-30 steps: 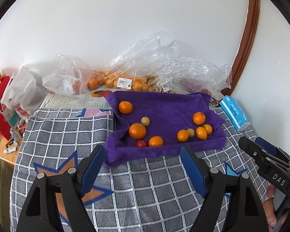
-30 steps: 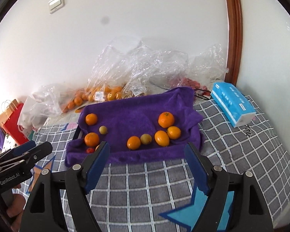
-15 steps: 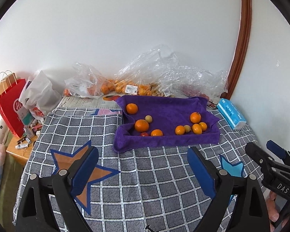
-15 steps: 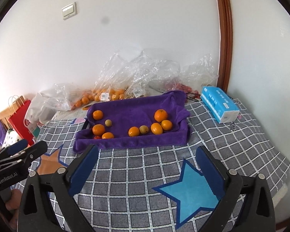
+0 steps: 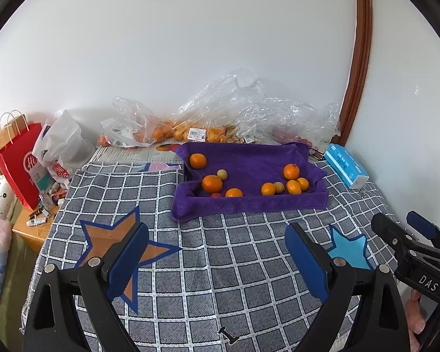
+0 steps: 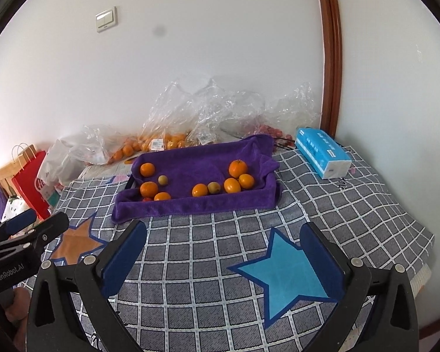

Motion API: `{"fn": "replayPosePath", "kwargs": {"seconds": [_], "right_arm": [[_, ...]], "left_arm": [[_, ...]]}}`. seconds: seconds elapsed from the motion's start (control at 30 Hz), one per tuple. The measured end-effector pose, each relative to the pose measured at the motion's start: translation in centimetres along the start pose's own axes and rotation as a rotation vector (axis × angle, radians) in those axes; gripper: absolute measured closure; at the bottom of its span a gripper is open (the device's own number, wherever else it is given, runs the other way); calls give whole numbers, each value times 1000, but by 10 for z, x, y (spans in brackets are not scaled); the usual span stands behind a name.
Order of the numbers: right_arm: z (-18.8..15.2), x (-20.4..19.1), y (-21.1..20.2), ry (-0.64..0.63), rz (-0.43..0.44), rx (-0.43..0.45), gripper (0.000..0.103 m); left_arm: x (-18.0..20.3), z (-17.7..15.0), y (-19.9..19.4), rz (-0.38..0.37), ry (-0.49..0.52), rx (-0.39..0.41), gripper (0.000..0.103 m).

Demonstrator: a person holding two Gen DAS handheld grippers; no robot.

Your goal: Organize fruits

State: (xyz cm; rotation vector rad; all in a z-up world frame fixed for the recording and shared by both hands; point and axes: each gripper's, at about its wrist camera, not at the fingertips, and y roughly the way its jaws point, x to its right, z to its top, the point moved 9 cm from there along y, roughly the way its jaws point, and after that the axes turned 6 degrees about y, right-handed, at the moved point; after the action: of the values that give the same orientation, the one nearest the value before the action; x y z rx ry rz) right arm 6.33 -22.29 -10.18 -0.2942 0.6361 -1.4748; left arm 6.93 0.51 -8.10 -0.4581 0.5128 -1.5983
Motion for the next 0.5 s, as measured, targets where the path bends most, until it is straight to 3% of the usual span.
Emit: {"fn": "replayPosePath", "kwargs": {"seconds": [0.5], "right_arm": [[-3,-1,-7,-8,-19,6,0]], "left_arm": [[-6,-1,-4,9,-7,5,9]]}}
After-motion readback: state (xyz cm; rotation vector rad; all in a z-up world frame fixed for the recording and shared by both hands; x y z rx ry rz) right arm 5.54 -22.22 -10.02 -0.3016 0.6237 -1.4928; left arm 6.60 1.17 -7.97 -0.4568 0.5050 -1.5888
